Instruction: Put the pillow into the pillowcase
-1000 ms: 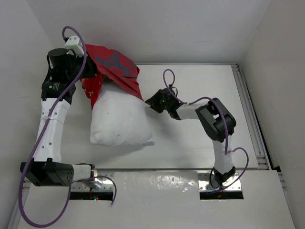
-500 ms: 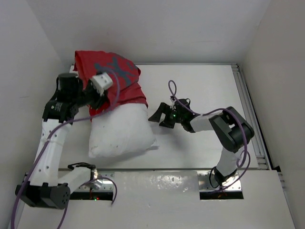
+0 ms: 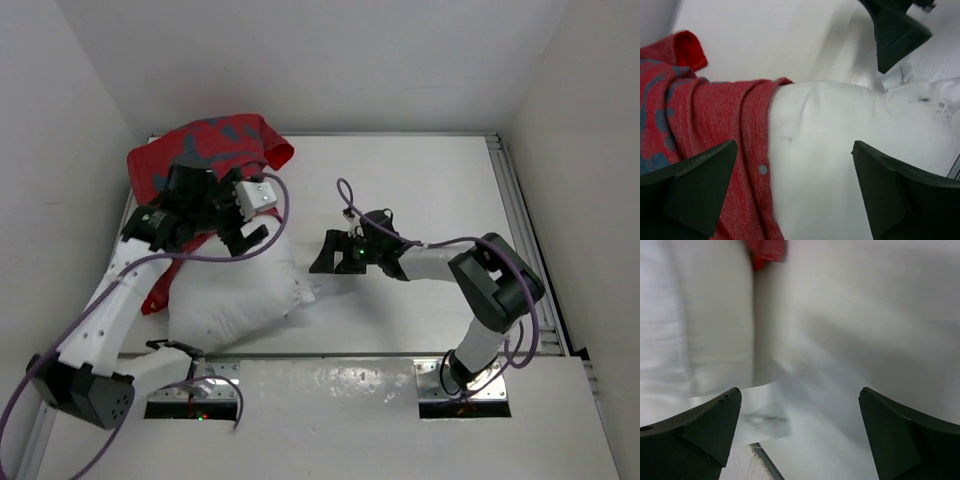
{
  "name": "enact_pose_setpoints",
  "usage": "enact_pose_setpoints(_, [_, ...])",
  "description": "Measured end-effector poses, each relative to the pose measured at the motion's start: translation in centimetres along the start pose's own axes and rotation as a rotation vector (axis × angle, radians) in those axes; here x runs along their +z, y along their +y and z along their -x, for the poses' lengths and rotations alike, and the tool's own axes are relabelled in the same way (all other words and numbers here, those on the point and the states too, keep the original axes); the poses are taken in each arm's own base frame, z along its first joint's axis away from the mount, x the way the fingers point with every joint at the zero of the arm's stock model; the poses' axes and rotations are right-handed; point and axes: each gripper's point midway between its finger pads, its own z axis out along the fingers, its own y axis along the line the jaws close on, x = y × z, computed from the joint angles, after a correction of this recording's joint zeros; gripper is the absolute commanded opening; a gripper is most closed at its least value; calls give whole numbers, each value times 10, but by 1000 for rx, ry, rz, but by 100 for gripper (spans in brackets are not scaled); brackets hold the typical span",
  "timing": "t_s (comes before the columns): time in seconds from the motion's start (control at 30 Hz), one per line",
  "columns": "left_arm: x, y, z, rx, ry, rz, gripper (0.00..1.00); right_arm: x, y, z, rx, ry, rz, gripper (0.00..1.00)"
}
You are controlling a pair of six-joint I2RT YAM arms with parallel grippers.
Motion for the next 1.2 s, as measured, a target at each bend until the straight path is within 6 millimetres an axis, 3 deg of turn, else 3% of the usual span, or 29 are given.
enact_pose_setpoints(0.07, [21,2,-13,-6,81,-6,100,-2,6,-1,-20,5,12,99])
enact_pose_setpoints(0.13, [39,9,-40,-34,190,17,100,-5,13,0,-42,5,31,99])
enact_pose_setpoints(0.2, [46,21,-66,-62,282,66,100,-9,23,0,-77,4,55,99])
enact_pose_setpoints(0.27, [47,33,-78,-78,326,125,94,-13,32,-1,-118,5,76,99])
enact_pose_setpoints(0.4, [45,54,-75,-51,329,230,67,-13,57,-5,-204,35,145,99])
enact_pose_setpoints(0.53, [58,43,-90,-38,358,219,34,0,84,-8,-246,74,225,99])
enact_pose_setpoints(0.57, [62,38,-96,-39,370,201,22,4,89,-8,-246,80,244,99])
enact_pose_setpoints(0.6, [66,34,-100,-42,380,187,0,9,94,-8,-242,85,262,99])
enact_pose_setpoints(0.7, [71,32,-102,-51,385,179,0,20,99,-10,-202,102,293,96])
enact_pose_setpoints(0.73, [71,32,-100,-59,381,180,0,24,100,-9,-180,110,294,84])
enact_pose_setpoints(0.8, [70,32,-91,-83,369,172,0,33,105,-6,-157,120,310,65])
enact_pose_setpoints(0.83, [69,32,-80,-94,353,160,0,37,109,-2,-146,122,324,29])
enact_pose_setpoints(0.9, [65,35,-49,-107,294,140,0,41,117,3,-122,123,351,1])
enact_pose_setpoints(1.07, [45,36,37,-55,115,112,0,39,144,21,-88,95,428,0])
enact_pose_setpoints(1.2, [28,19,60,1,86,62,0,25,171,44,-104,15,487,0])
